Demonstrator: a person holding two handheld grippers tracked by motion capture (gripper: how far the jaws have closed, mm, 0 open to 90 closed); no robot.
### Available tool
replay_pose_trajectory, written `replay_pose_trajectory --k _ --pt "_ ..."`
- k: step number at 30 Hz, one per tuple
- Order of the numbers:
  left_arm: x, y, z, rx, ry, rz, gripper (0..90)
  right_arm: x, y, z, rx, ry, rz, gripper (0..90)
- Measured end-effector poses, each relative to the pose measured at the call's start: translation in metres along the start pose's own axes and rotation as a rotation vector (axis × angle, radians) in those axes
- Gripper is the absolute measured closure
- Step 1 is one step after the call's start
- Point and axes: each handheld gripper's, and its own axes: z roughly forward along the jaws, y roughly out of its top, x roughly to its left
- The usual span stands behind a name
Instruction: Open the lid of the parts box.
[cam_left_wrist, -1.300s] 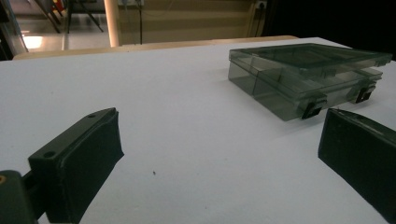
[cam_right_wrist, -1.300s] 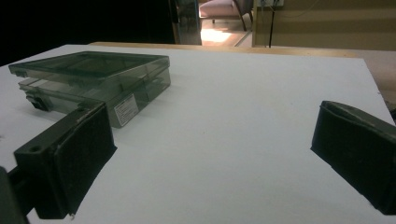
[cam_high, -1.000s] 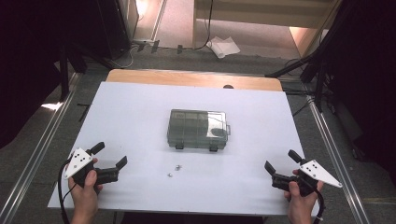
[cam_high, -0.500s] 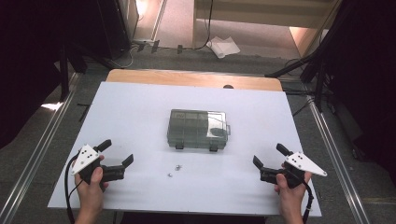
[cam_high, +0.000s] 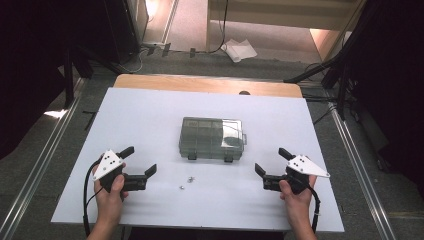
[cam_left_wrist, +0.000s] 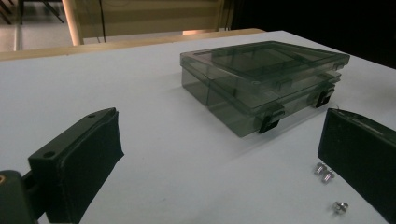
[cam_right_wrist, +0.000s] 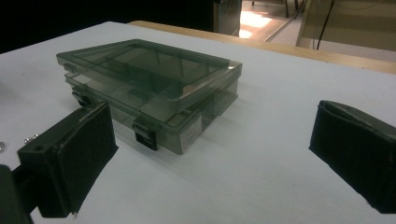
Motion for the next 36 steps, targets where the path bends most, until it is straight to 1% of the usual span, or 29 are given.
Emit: replay_pose_trajectory --k 1,3,5,6,7,10,13,16,17,19,20,21,22,23,24,25,26,27,28,29,30,31,32,33,34,35,36 --pt "-0.001 0.001 0.001 0.003 0.0 0.004 0.0 0.002 0.002 0.003 0.002 0.006 -0.008 1.1" --pt "-0.004 0.004 0.004 0.003 -0.009 0.008 0.0 0.003 0.004 0.005 -0.003 0.009 -0.008 1.4" --pt "-0.007 0.006 0.008 0.013 -0.014 0.012 0.0 0.004 0.008 0.008 -0.012 0.02 -0.002 1.5" --pt "-0.008 0.007 0.009 0.015 -0.018 0.02 0.0 0.004 0.008 0.008 -0.012 0.02 -0.002 1.5" --pt "-0.009 0.008 0.012 0.017 -0.022 0.02 0.0 0.005 0.01 0.011 -0.009 0.027 0.009 2.0" --pt "-0.014 0.01 0.019 0.021 -0.036 0.021 0.0 0.007 0.013 0.015 -0.011 0.038 0.004 3.4" --pt "-0.02 0.013 0.026 0.029 -0.052 0.029 0.0 0.01 0.015 0.02 0.006 0.067 0.012 7.2" --pt "-0.027 0.015 0.034 0.037 -0.066 0.045 0.0 0.013 0.016 0.025 0.015 0.08 0.013 11.9" --pt "-0.028 0.016 0.037 0.035 -0.069 0.046 0.0 0.014 0.017 0.026 0.015 0.081 0.015 14.4" --pt "-0.03 0.017 0.042 0.035 -0.078 0.04 0.0 0.014 0.017 0.027 0.016 0.082 0.008 14.5" --pt "-0.031 0.018 0.044 0.039 -0.082 0.041 0.0 0.016 0.017 0.03 0.025 0.097 0.006 15.4" --pt "-0.032 0.018 0.046 0.04 -0.082 0.039 0.0 0.016 0.017 0.03 0.025 0.097 0.006 15.4" --pt "-0.032 0.019 0.048 0.044 -0.084 0.042 0.0 0.018 0.017 0.032 0.027 0.104 0.002 17.7" --pt "-0.033 0.019 0.05 0.043 -0.088 0.041 0.0 0.018 0.017 0.032 0.027 0.104 0.002 17.7" --pt "-0.033 0.02 0.051 0.043 -0.09 0.04 0.0 0.02 0.017 0.034 0.032 0.108 0.01 20.5" --pt "-0.033 0.02 0.052 0.046 -0.094 0.038 0.0 0.02 0.017 0.034 0.032 0.108 0.01 20.5" --pt "-0.033 0.02 0.054 0.046 -0.095 0.039 0.0 0.021 0.017 0.037 0.037 0.111 0.012 30.0" --pt "-0.032 0.021 0.055 0.051 -0.098 0.037 0.0 0.021 0.017 0.037 0.037 0.111 0.012 30.0" --pt "-0.032 0.021 0.056 0.05 -0.099 0.029 0.0 0.022 0.017 0.038 0.043 0.107 0.007 34.1" --pt "-0.032 0.021 0.058 0.053 -0.101 0.024 0.0 0.023 0.017 0.039 0.05 0.101 0.005 34.9" --pt "-0.032 0.021 0.058 0.058 -0.103 0.021 0.0 0.025 0.016 0.042 0.063 0.116 0.01 36.6" --pt "-0.032 0.021 0.06 0.058 -0.113 0.007 0.0 0.025 0.016 0.042 0.063 0.116 0.01 36.6" --pt "-0.032 0.021 0.061 0.065 -0.123 -0.004 0.0 0.025 0.015 0.043 0.069 0.118 0.008 41.2" --pt "-0.032 0.021 0.062 0.067 -0.126 -0.006 0.0 0.025 0.014 0.045 0.081 0.101 0.01 47.5" --pt "-0.033 0.021 0.063 0.07 -0.134 -0.012 0.0 0.025 0.013 0.046 0.098 0.088 0.027 60.2" --pt "-0.033 0.021 0.064 0.072 -0.133 -0.014 0.0 0.025 0.013 0.046 0.098 0.088 0.027 60.2" --pt "-0.034 0.021 0.065 0.076 -0.133 -0.012 0.0 0.024 0.011 0.048 0.125 0.085 0.034 69.7"
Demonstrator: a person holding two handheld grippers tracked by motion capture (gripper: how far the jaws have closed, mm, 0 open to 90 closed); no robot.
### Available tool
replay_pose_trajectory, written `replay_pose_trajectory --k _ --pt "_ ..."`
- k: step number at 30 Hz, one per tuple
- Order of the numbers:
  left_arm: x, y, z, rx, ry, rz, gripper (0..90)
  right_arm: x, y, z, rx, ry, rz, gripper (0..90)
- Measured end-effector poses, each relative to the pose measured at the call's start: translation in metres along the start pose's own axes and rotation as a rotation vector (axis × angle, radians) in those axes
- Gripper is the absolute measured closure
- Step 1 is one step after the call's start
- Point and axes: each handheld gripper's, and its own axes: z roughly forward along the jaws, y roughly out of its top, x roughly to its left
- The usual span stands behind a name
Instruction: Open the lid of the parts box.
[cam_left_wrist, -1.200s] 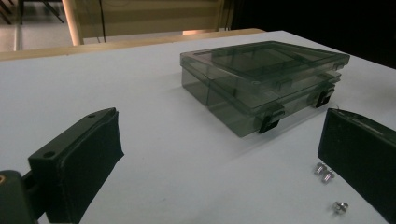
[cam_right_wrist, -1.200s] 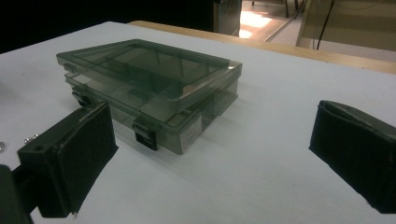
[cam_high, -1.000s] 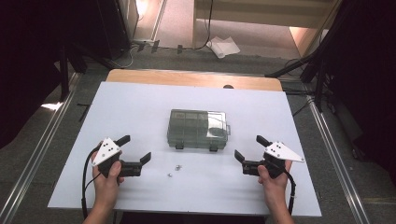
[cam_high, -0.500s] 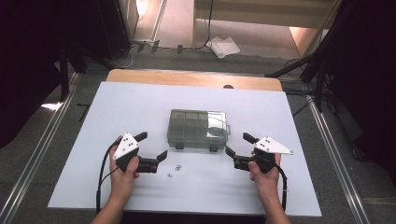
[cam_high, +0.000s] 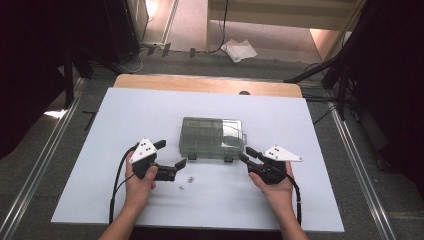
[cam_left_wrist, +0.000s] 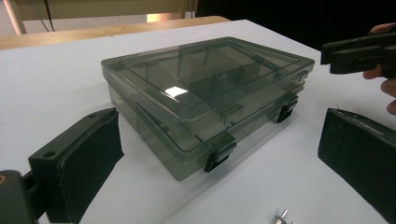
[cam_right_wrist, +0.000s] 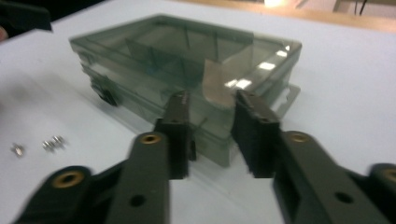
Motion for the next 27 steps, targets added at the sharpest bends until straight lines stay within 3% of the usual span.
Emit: replay_pose_trajectory --k 3,7,12,15,19,20,21,22,23,27 --pt "-0.001 0.0 0.002 0.004 -0.023 -0.007 0.0 -0.002 -0.003 0.003 0.04 0.003 0.008 80.0" --pt "-0.002 0.001 0.002 0.0 -0.002 -0.013 13.5 -0.005 -0.008 0.004 0.074 -0.01 0.024 88.9" --pt "-0.004 0.0 0.005 0.026 0.014 -0.023 24.2 -0.006 -0.011 0.011 0.145 -0.017 0.026 90.0" --pt "-0.006 0.0 0.007 0.04 0.027 -0.021 29.6 -0.006 -0.011 0.014 0.157 -0.018 0.026 90.0" --pt "-0.004 -0.001 0.007 0.061 0.044 -0.032 52.4 -0.007 -0.008 0.016 0.154 -0.028 0.033 90.0" --pt "-0.003 -0.001 0.007 0.064 0.043 -0.036 52.4 -0.007 -0.008 0.016 0.154 -0.028 0.033 90.0" --pt "-0.003 -0.002 0.007 0.07 0.046 -0.035 65.7 -0.006 -0.006 0.016 0.152 -0.023 0.029 90.0" --pt "-0.002 -0.003 0.006 0.072 0.038 -0.034 65.7 -0.006 -0.006 0.016 0.152 -0.023 0.029 90.0" --pt "-0.001 -0.003 0.006 0.08 0.032 -0.036 75.2 -0.006 -0.005 0.016 0.152 -0.022 0.02 90.0" --pt "0.001 -0.006 0.007 0.11 0.037 -0.036 85.7 -0.006 -0.002 0.016 0.151 -0.025 0.02 90.0"
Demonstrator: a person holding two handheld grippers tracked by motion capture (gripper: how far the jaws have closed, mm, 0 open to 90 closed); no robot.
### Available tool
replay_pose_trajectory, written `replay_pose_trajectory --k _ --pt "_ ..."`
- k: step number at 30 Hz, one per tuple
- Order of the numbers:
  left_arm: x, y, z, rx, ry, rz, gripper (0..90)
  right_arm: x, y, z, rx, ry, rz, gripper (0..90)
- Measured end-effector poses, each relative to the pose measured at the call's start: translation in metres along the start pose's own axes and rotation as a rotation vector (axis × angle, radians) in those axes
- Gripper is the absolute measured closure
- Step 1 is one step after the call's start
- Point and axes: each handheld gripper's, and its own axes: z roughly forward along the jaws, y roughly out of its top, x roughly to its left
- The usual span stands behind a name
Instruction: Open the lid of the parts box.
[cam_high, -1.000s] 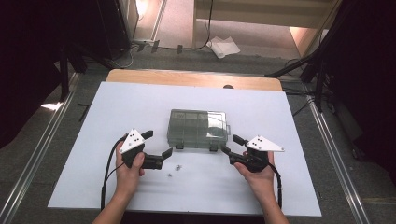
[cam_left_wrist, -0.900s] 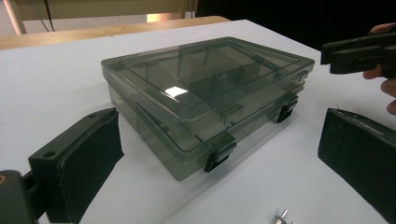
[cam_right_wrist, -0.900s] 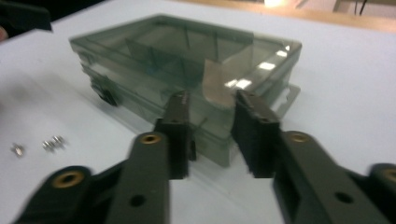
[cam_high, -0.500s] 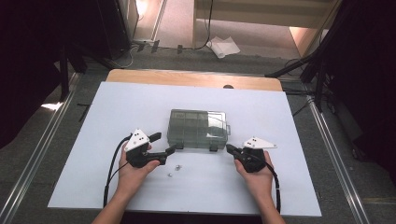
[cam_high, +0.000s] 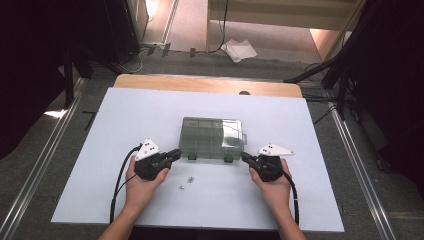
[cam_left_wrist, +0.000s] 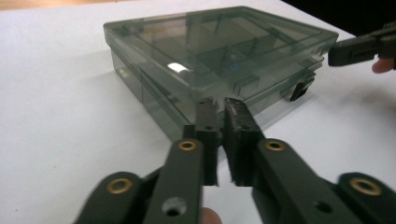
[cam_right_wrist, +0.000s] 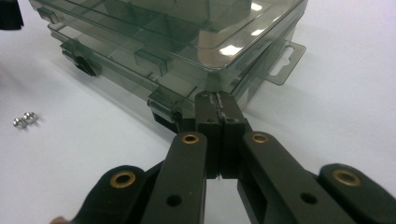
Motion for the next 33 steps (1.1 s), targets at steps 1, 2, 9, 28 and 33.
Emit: replay_pose_trajectory --k 1,2,9,28,33 --pt "0.0 -0.001 0.001 0.009 0.002 0.001 89.5 0.0 0.001 0.0 -0.006 0.004 0.002 90.0" --pt "0.0 -0.001 0.001 0.018 -0.003 0.001 89.5 0.0 0.001 0.0 -0.006 0.004 0.002 90.0" --pt "0.005 -0.002 0.007 0.062 0.021 -0.012 89.6 0.0 0.005 -0.002 -0.016 0.003 0.002 90.0" --pt "0.01 0.017 0.01 0.018 0.041 -0.021 88.8 -0.004 0.016 -0.007 -0.036 0.007 -0.006 90.0" --pt "0.01 0.022 0.01 0.003 0.045 -0.01 88.6 -0.005 0.019 -0.008 -0.045 0.011 -0.008 90.0"
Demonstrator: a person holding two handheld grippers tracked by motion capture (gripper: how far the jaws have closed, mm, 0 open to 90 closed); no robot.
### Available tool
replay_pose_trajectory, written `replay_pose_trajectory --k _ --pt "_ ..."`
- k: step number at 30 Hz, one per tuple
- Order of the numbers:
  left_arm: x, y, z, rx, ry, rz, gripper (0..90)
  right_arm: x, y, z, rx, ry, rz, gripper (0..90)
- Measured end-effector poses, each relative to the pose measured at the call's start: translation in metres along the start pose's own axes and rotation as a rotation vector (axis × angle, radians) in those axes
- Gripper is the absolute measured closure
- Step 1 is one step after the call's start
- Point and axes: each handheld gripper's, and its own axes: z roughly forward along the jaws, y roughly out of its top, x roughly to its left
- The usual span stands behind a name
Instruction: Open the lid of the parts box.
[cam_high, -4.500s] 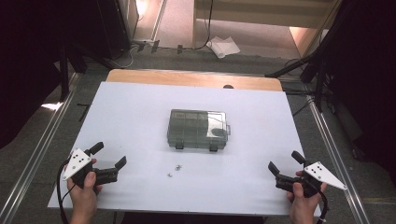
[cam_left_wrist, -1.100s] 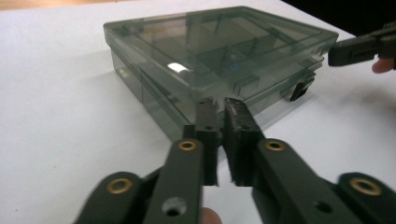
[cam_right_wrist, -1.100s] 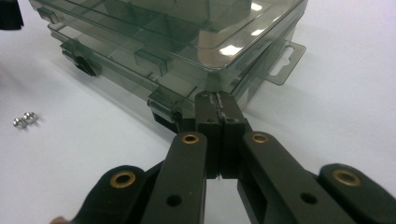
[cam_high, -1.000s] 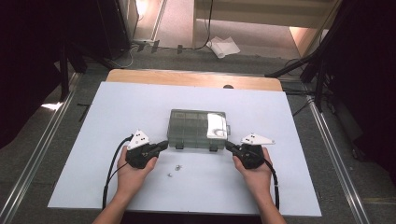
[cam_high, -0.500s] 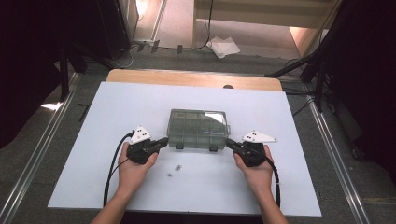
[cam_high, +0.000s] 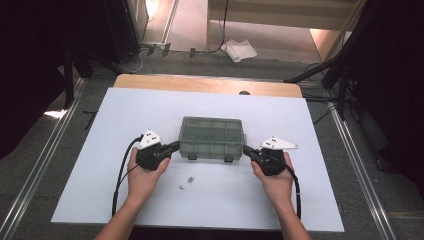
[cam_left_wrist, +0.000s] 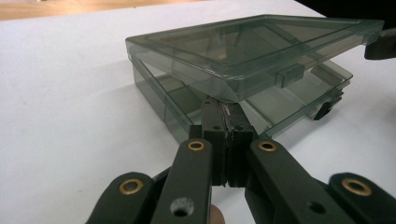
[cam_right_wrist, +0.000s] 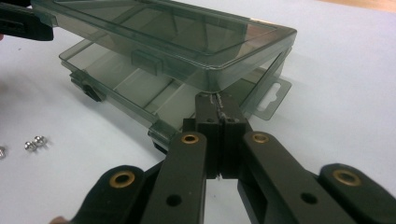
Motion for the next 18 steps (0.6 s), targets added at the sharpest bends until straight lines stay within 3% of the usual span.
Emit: replay_pose_trajectory --k 14,18 --pt "0.001 0.011 0.0 -0.033 0.012 0.005 87.8 -0.003 0.012 -0.002 -0.024 -0.004 -0.012 90.0" --pt "0.003 0.014 0.0 -0.043 0.014 0.008 83.1 -0.005 0.017 -0.003 -0.037 -0.004 -0.005 90.0"
